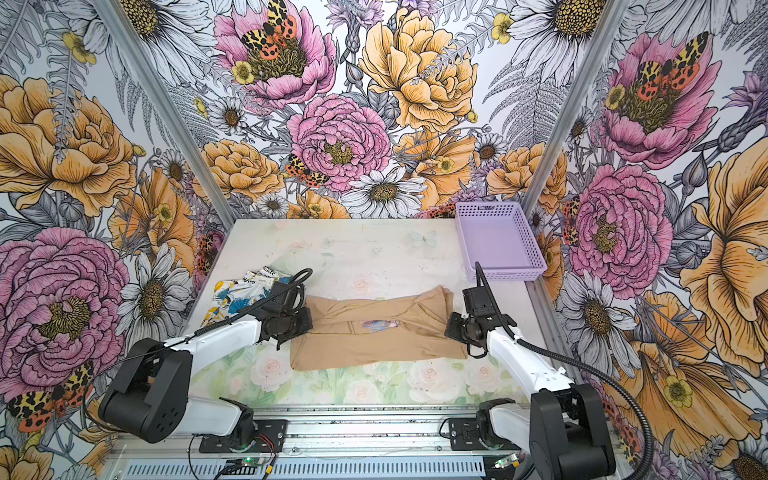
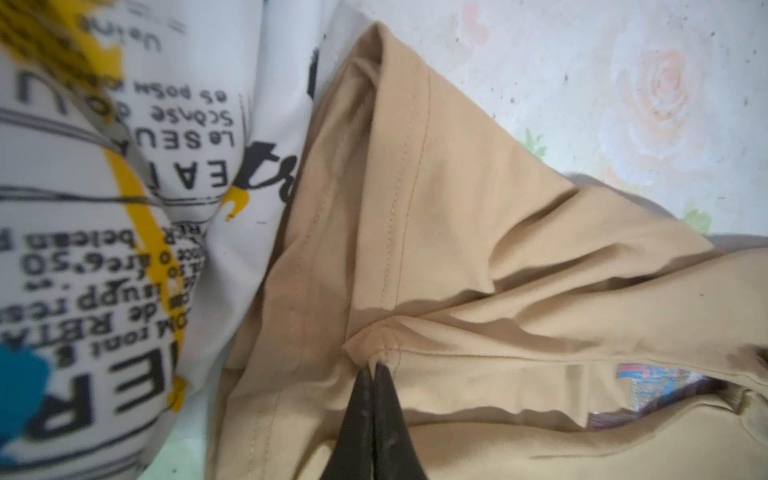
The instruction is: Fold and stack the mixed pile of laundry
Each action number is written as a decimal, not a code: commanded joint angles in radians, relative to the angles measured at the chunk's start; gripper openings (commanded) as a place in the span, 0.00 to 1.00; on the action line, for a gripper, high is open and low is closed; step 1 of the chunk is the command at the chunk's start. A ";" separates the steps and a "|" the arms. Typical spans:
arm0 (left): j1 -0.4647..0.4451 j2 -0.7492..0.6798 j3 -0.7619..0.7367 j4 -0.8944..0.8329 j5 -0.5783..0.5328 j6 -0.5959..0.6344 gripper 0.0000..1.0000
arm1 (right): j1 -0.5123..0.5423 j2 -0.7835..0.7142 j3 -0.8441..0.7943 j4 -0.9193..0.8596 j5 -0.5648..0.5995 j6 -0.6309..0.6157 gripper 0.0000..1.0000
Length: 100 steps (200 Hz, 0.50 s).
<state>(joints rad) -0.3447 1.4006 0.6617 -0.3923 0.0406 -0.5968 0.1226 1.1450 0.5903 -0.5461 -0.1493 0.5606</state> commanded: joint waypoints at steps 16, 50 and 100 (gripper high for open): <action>-0.006 -0.002 -0.008 -0.010 -0.024 0.000 0.00 | -0.008 -0.002 -0.018 -0.017 0.038 0.006 0.00; -0.028 -0.015 0.001 -0.012 -0.019 -0.001 0.04 | 0.006 0.016 0.015 -0.055 0.052 -0.024 0.18; -0.042 -0.121 0.007 -0.057 -0.048 -0.021 0.36 | 0.087 -0.009 0.184 -0.092 0.140 -0.072 0.35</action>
<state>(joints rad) -0.3779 1.3407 0.6617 -0.4278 0.0315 -0.6022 0.1642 1.1397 0.6777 -0.6621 -0.0601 0.5304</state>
